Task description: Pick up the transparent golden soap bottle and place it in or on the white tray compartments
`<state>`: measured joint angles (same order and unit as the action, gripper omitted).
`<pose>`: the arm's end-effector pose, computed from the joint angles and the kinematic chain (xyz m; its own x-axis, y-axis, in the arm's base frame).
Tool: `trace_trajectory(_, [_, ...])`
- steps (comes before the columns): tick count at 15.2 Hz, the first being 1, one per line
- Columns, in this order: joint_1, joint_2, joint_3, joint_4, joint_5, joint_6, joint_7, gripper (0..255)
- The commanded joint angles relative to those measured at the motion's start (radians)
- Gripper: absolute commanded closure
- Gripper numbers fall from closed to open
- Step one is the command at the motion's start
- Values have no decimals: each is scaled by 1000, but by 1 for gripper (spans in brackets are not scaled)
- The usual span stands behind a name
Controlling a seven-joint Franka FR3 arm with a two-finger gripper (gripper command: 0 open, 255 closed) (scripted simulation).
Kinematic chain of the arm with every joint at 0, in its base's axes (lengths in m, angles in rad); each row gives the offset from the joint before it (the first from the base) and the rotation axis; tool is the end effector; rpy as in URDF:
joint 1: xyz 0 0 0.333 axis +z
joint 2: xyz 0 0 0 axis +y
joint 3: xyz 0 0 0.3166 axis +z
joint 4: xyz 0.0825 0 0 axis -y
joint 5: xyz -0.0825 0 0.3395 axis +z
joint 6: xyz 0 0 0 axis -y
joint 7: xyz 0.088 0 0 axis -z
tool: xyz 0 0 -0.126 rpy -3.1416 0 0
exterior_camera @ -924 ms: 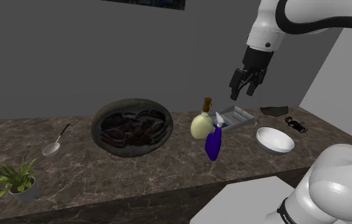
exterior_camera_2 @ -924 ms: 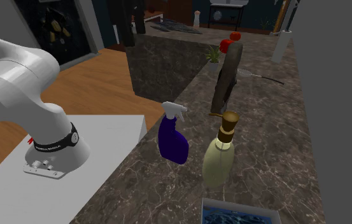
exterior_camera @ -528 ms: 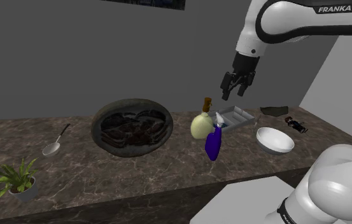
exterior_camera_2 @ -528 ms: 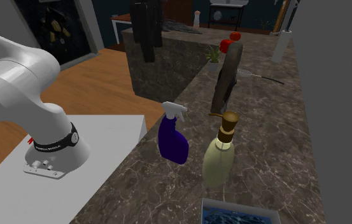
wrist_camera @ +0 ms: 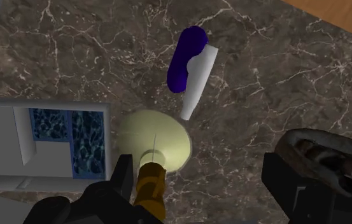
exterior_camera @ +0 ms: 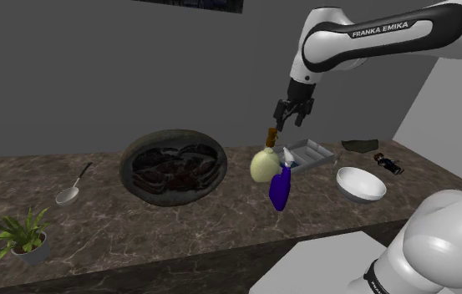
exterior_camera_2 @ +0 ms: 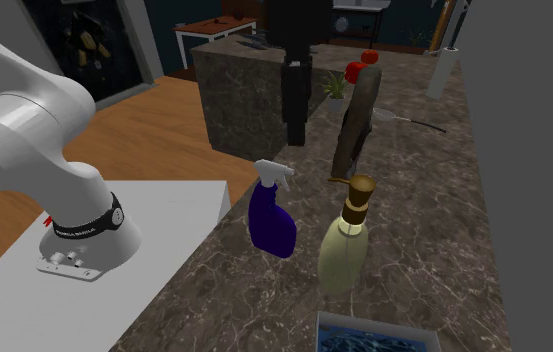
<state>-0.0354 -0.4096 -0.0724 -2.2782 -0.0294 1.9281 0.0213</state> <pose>0.3910 -0.0478 0.5145 0.9917 -0.1141 0.0586 -0.1142 -0.9935 -0.0020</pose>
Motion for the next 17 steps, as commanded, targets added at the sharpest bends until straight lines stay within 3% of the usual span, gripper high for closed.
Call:
trace_trajectory(1, [-5,74,-15,30,-1,47,-18,0])
trace_trajectory(8, [-22,319,-58,179,17,150,-80,0])
trace_trajectory(17, [-23,361,-59,122,23,249,-84,0])
